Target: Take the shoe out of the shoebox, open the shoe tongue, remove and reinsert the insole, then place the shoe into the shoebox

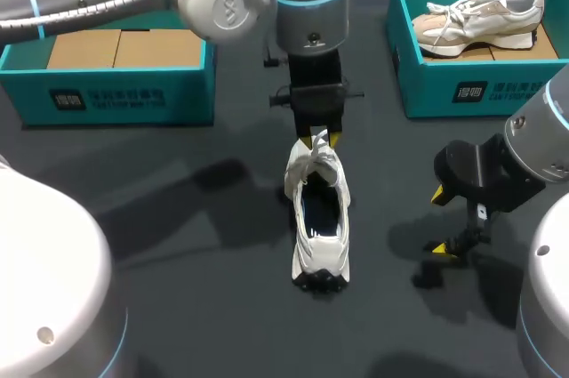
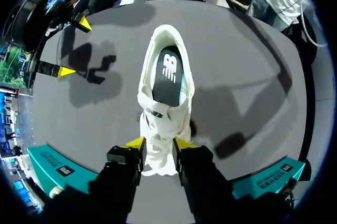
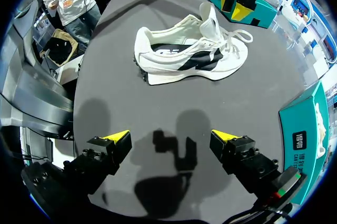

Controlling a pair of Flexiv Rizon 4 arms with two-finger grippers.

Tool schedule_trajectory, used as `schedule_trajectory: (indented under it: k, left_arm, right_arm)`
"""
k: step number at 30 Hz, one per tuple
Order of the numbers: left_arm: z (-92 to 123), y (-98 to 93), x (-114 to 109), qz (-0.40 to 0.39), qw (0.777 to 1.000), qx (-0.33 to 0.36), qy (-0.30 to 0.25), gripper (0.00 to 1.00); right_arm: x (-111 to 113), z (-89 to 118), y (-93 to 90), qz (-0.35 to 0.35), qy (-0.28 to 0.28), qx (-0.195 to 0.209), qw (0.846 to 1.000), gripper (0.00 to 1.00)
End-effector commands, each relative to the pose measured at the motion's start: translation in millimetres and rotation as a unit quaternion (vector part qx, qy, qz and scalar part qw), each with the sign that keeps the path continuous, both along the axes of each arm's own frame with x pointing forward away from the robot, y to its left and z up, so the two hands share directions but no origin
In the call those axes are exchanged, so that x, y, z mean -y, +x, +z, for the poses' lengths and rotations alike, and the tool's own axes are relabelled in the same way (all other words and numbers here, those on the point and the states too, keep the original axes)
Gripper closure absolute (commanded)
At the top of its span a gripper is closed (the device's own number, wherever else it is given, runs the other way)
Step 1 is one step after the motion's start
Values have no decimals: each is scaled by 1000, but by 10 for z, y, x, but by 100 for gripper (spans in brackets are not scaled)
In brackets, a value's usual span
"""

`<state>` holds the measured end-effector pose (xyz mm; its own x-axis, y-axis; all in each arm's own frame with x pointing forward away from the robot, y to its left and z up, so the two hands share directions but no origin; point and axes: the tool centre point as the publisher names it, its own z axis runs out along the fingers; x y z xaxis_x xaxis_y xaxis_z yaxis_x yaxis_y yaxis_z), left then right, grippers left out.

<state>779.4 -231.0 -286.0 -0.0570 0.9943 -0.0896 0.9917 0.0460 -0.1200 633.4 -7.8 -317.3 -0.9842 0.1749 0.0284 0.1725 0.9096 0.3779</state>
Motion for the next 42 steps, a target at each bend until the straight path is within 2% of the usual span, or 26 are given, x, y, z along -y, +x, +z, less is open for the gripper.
schedule_trajectory:
  k: [1,7,14,21,24,26,32,36,39,42]
  left_arm:
    - [-102,-107,-11,-5,1000,-7,-6,69]
    - [-218,-305,-22,-12,1000,-23,-9,75]
    - [-384,-519,-41,-21,999,-43,-7,74]
    - [-139,-535,-21,-27,999,-23,-28,74]
    - [-100,-538,16,-29,999,-18,-32,73]
    - [-165,-558,47,-30,999,-18,-31,74]
    - [-531,-662,64,-30,999,-34,-19,75]
    - [-671,-750,32,-32,998,-45,-20,75]
    - [-656,-786,9,-29,998,-41,-30,73]
    - [-513,-806,-7,-30,998,-30,-45,72]
  right_arm:
    - [2,3,-23,-1,-1,2,1000,0]
    - [2,3,-23,-1,-1,2,1000,0]
    - [2,3,-23,-1,-1,2,1000,0]
    - [2,3,-23,-1,-1,2,1000,0]
    - [2,3,-23,-1,-1,2,1000,0]
    - [2,3,-23,-1,-1,2,1000,0]
    - [2,3,-23,-1,-1,2,1000,0]
    - [2,3,-23,-1,-1,2,1000,0]
    - [2,3,-23,-1,-1,2,1000,0]
    - [2,3,-23,-1,-1,2,1000,0]
